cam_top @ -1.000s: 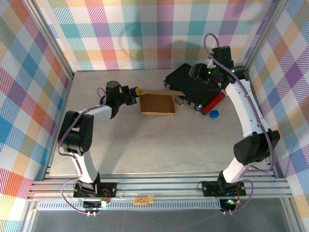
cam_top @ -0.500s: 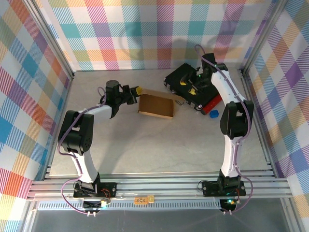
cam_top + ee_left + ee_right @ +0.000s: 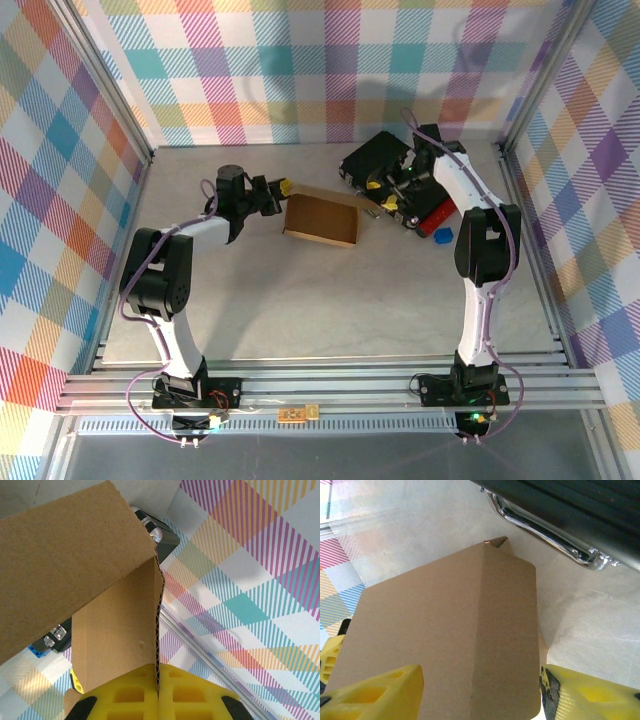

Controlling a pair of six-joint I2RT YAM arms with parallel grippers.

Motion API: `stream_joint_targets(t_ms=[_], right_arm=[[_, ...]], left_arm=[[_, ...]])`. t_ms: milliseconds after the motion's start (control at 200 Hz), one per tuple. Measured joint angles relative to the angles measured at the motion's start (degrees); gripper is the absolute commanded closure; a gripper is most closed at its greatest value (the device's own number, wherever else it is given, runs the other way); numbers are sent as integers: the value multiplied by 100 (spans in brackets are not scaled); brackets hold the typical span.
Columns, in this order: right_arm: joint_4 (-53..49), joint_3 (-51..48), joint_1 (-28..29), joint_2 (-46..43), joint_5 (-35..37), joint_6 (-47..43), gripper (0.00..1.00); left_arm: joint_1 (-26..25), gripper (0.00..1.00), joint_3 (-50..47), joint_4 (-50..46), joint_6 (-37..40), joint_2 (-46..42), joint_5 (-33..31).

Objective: Fold the paper box

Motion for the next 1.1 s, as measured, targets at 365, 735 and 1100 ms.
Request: stream_joint_targets(t_ms=[365, 735, 1100], right_arm=[[483, -581, 133, 0, -520, 474, 37], [1071, -1023, 199, -101, -896, 1340, 40], [1526, -1248, 201, -195, -1032, 1989, 60]], left_arm=[[0, 100, 46, -72, 0, 0, 13], [-44, 100, 59, -52, 0, 0, -11], [-44, 100, 76, -50, 0, 0, -42]])
